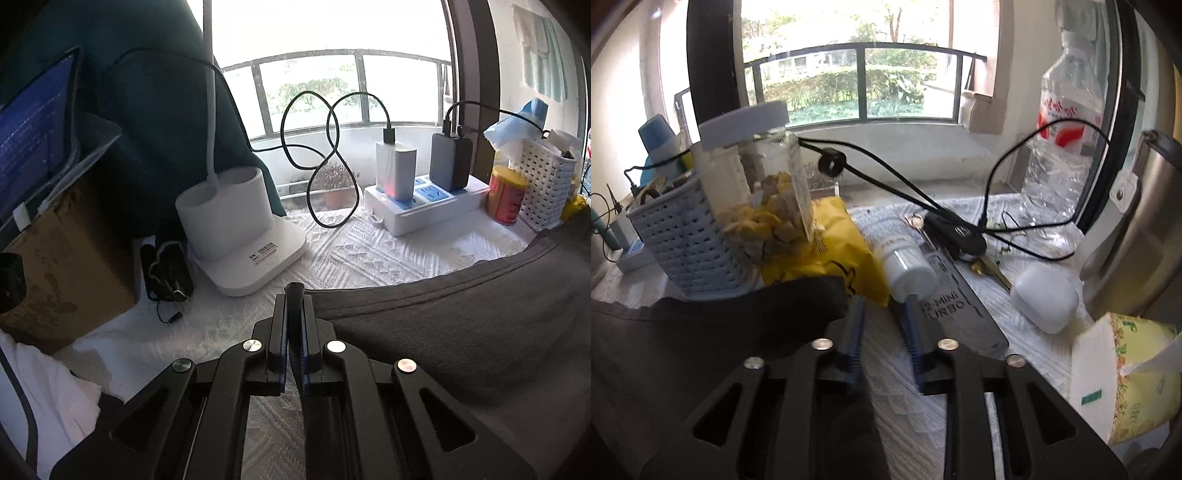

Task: Fold small clothes
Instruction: 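Open both tools to release the hem onto the folded shirt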

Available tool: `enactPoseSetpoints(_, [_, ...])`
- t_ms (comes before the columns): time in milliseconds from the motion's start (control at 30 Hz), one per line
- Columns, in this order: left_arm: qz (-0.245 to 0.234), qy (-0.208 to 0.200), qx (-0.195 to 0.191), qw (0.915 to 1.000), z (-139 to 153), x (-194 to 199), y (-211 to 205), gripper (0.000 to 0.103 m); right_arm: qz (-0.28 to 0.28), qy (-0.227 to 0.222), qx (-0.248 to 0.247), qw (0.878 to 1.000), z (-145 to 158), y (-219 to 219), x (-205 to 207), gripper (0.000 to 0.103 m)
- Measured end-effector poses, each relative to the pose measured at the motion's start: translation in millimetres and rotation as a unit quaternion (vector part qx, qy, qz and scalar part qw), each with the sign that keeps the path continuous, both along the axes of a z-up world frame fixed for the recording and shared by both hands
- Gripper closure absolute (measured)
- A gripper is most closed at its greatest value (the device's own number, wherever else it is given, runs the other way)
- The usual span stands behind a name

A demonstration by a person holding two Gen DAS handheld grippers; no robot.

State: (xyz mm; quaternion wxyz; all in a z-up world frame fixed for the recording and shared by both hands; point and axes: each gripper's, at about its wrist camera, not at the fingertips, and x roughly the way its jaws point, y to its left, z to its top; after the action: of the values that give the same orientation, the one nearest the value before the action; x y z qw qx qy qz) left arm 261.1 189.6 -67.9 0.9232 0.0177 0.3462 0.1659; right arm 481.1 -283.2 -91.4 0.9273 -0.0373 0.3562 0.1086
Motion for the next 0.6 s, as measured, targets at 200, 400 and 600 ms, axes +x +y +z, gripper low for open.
enactPoseSetpoints(200, [0.021,0.017,0.001,0.9996,-2.2,4.7,7.6,0.095,0.006,0.007,-0.006,1.000,-1.6,-2.5,-6.0,0.074])
enactPoseSetpoints(400, [0.034,0.024,-0.033,0.9986,5.7,-8.8,14.5,0.078,0.008,0.004,-0.007,1.000,5.8,-3.7,-17.0,0.074])
enactPoseSetpoints(600, [0.023,0.007,-0.041,0.9989,16.0,-34.7,0.2,0.052,0.014,-0.008,-0.010,1.000,16.8,-3.9,-34.8,0.074])
